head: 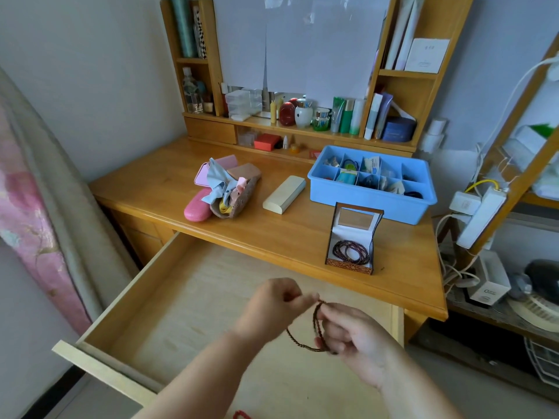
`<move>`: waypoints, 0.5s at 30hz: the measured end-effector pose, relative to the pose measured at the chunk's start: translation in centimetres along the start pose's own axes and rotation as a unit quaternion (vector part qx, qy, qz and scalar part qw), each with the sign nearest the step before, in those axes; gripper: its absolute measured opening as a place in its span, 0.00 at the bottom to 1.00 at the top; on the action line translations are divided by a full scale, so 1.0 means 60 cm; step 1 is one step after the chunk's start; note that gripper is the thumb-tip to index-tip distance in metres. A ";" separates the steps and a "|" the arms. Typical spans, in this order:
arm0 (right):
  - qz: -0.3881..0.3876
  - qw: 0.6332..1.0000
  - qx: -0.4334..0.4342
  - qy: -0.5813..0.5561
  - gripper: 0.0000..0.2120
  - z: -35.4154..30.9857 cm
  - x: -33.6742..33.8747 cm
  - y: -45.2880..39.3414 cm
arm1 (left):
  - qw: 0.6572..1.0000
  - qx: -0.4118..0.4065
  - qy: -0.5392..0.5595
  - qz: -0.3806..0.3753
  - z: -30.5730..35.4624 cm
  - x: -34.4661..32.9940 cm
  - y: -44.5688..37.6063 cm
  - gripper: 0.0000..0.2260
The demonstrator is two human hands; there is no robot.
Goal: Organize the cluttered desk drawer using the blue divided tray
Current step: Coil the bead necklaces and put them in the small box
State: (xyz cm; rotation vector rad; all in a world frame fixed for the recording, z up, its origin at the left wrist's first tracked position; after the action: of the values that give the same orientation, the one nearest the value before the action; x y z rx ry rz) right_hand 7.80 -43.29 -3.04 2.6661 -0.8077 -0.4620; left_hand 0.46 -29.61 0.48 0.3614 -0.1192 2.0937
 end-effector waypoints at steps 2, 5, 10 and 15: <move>-0.006 0.993 -0.026 -0.115 0.09 0.005 0.014 0.000 | 0.947 0.143 0.287 -0.032 -0.034 0.008 -0.002 0.15; 0.035 0.966 -0.019 -0.254 0.12 0.002 0.035 -0.001 | 0.787 0.201 0.582 0.037 -0.081 0.019 0.014 0.10; 0.115 0.937 0.023 -0.328 0.05 0.006 0.027 -0.013 | 0.841 0.195 0.500 0.072 -0.103 -0.031 0.050 0.11; 0.053 0.987 0.041 -0.147 0.17 0.008 -0.001 -0.016 | 0.973 -0.164 -0.145 -0.069 -0.017 -0.057 0.062 0.10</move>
State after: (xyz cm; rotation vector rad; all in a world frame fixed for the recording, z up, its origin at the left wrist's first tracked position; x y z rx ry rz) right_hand 8.01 -42.61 -3.83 2.6470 -1.0669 -0.8236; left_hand -1.28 -34.11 -1.32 0.4577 -0.5893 1.8343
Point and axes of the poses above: each hand's wrist, its own y-axis away from the middle knuckle, its own x-axis out of the back of the hand, z = x × y, the point moved 4 cm from there along -y, towards the middle knuckle, and after that the axes turned 13 degrees about y, right-handed, at the moved point
